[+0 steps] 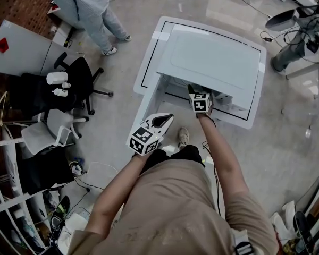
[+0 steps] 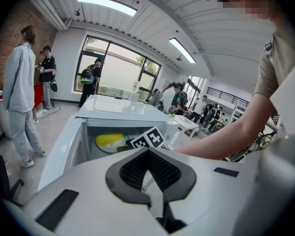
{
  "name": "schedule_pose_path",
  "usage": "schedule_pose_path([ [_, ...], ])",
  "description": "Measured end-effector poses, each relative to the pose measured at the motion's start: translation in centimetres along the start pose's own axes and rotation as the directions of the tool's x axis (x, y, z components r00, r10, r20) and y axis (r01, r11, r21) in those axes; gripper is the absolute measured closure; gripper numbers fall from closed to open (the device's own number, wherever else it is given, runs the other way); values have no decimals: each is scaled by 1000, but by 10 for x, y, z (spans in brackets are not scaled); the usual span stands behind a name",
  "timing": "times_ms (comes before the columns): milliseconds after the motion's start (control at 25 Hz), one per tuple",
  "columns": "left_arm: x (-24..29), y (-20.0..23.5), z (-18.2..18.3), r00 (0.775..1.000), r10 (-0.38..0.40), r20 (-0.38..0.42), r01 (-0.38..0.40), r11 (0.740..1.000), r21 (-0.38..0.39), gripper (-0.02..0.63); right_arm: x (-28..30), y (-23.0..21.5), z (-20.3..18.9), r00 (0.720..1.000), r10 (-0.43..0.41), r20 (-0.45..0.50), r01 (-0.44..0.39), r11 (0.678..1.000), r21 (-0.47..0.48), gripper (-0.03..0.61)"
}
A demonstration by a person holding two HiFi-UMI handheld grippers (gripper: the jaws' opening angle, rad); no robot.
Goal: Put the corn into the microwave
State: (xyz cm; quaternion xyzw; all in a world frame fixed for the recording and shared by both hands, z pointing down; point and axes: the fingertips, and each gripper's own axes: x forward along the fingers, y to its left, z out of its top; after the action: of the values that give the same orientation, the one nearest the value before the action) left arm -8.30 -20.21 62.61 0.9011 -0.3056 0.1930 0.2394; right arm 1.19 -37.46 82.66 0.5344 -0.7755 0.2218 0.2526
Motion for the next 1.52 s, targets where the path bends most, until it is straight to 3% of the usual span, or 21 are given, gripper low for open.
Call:
schedule_pose_path([
  [160, -15, -6, 2, 999, -22, 41, 22, 1000, -10, 612, -48, 16, 4, 996, 39, 77, -38, 999, -8, 302],
  [280, -30, -14, 4, 997, -49, 67, 50, 999, -7, 612, -99, 26, 7, 988, 80, 134, -88, 994, 58, 304],
  [400, -51, -18, 8, 993, -77, 94, 76, 997, 8, 612, -167, 44, 30, 967, 114, 229, -151, 977, 150, 304],
  [600, -98, -18, 32, 980, -91, 177, 84, 995, 51, 612, -277, 78, 75, 925, 110, 365, -178, 971, 159, 304],
  [800, -141, -29, 45, 951, -179, 252, 141, 977, 160, 612, -377, 97, 90, 858, -30, 513, -76, 980, 184, 304],
  [1000, -169, -41, 53, 925, -248, 290, 183, 955, 232, 611, -468, 120, 87, 813, -147, 563, 54, 983, 178, 304],
  [1320, -156, -76, 12, 935, -264, 238, 214, 952, 218, 612, -543, 107, 20, 781, -286, 555, 203, 957, 206, 305],
  [1520, -141, -108, -28, 955, -216, 205, 184, 969, 165, 612, -574, 81, -40, 787, -316, 530, 218, 946, 240, 314],
])
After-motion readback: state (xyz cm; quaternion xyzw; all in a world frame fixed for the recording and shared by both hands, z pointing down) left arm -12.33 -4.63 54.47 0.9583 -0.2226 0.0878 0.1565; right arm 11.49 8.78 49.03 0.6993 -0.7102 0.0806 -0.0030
